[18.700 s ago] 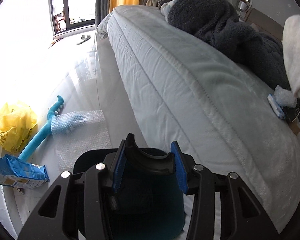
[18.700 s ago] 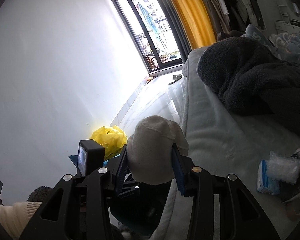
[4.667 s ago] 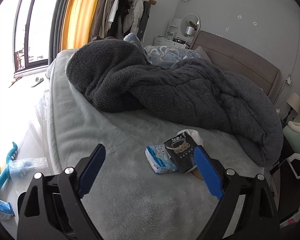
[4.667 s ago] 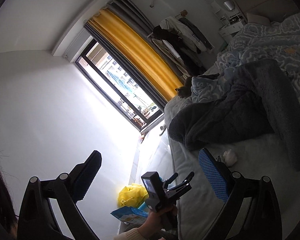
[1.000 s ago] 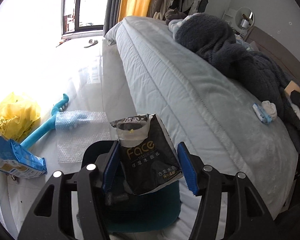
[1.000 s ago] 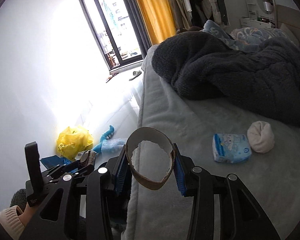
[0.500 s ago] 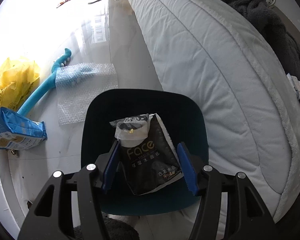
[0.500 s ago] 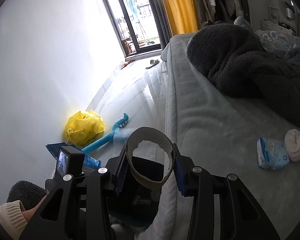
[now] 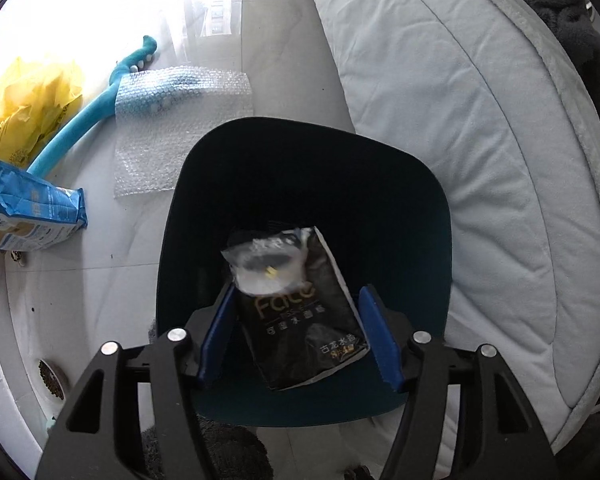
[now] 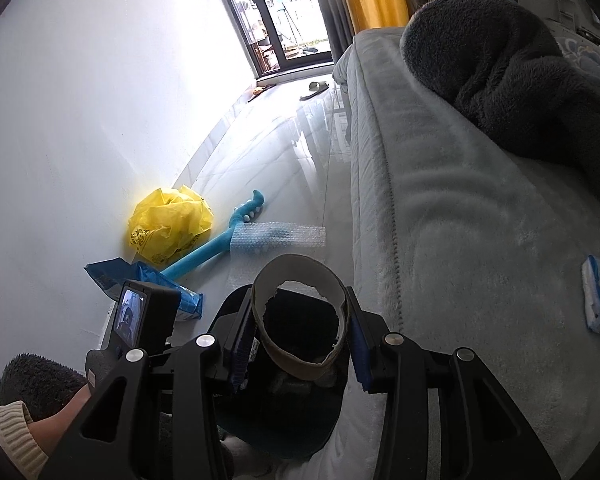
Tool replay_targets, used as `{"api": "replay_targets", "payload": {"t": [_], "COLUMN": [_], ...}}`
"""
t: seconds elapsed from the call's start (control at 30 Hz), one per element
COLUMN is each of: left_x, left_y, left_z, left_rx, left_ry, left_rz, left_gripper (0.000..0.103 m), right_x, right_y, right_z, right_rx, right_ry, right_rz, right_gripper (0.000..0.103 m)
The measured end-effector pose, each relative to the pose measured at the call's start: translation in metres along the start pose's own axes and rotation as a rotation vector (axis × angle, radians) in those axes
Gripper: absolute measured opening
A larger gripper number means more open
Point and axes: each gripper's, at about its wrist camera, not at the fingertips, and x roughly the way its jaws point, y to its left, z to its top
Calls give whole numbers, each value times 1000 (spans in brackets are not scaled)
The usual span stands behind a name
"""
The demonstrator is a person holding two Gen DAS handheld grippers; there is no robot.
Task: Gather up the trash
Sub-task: 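Carry both items over the teal bin and open the left tool to drop the pack, then open the right tool over the teal bin to drop the tape roll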
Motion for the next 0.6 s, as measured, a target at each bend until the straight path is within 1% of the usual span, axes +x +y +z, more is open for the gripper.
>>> {"api": "replay_targets", "payload": {"t": [0.1,0.23,0.37,0.5,0.6], "left_x": [-8,-16,-29,-51,-67], "left_y": [5,12,27,44,53], "left_z": [0,-1,-1,-1,1], "left_rx": [-15,-28,-63,-107,-125], "left_ry": [-20,-38,-67,-143,-208], "left_rz": [-17,-17,-16,-26,-17], "left_gripper": [75,77,77,77,77], "right_x": [5,11,21,37,51], "right_y": [1,5,7,11,15], "right_z": [1,1,2,0,-1], "right_rx": [4,4,2,-3,-8], "right_ry": [6,14,28,56,80], "right_rz": [6,11,15,11,7], "right_gripper": [43,43,43,43,43]}}
